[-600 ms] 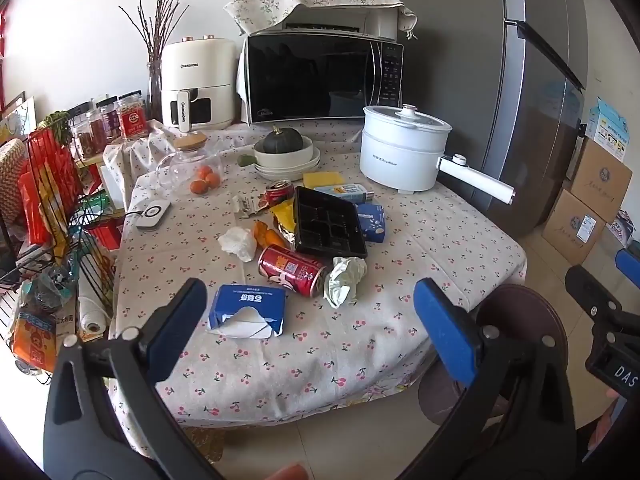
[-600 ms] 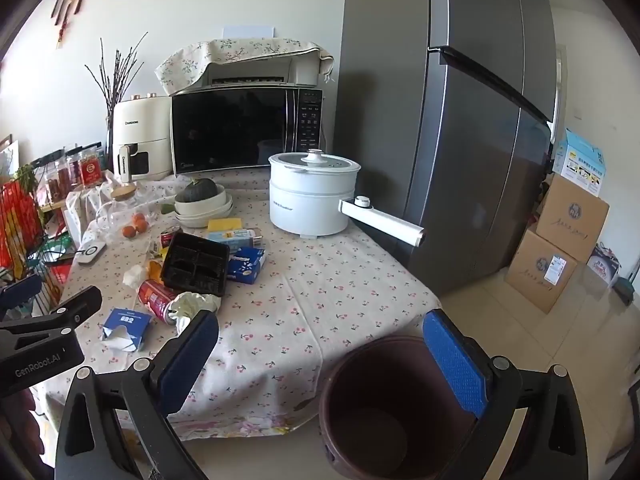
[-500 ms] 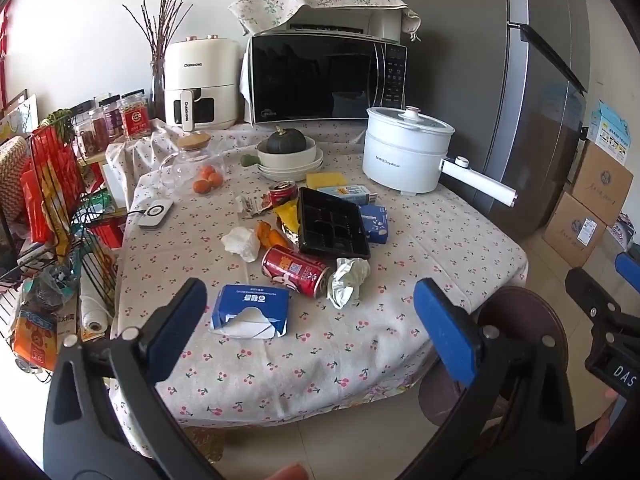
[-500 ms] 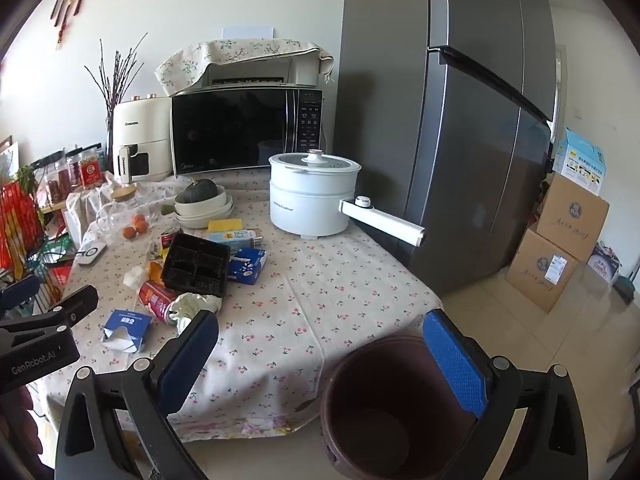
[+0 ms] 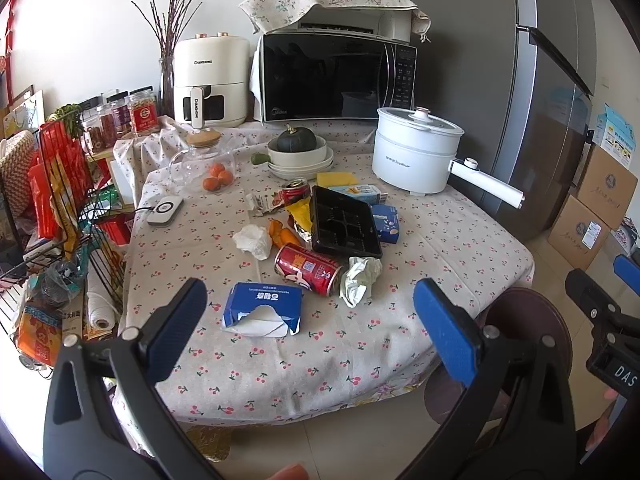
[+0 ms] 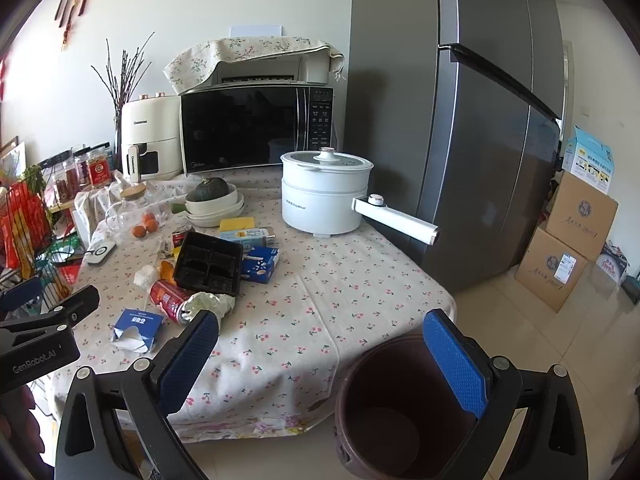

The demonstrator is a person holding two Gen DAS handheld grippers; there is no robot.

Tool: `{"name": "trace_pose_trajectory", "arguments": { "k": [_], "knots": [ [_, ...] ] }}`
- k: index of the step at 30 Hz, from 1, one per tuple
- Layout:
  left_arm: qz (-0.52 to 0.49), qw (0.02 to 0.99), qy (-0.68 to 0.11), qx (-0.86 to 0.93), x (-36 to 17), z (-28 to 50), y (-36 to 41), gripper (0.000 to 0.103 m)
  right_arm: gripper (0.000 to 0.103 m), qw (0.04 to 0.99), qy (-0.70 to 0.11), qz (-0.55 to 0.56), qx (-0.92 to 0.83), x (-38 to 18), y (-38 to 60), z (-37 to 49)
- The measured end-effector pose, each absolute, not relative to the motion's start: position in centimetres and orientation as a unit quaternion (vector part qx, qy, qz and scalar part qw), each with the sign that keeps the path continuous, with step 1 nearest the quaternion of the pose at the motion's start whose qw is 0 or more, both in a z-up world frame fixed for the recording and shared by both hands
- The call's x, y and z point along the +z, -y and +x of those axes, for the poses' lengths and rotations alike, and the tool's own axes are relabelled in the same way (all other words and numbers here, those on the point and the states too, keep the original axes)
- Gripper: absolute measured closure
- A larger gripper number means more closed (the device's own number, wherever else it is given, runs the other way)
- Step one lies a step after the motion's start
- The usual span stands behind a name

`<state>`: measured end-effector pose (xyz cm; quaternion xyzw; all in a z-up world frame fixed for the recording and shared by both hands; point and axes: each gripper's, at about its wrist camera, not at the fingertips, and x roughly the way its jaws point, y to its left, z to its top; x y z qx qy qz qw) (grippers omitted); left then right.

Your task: Collect trash

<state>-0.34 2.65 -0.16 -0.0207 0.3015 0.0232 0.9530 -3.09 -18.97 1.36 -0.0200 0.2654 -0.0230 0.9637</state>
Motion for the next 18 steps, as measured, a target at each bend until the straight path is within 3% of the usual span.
{"name": "trace_pose_trajectory", "arguments": {
  "k": [18],
  "knots": [
    [-0.022, 0.953, -0.301, 0.027, -0.19, -0.6, -3.24, 0.0, 0.0, 0.965, -0.26, -0.02, -0.01, 1.47, 18.34, -3.13]
  ]
}}
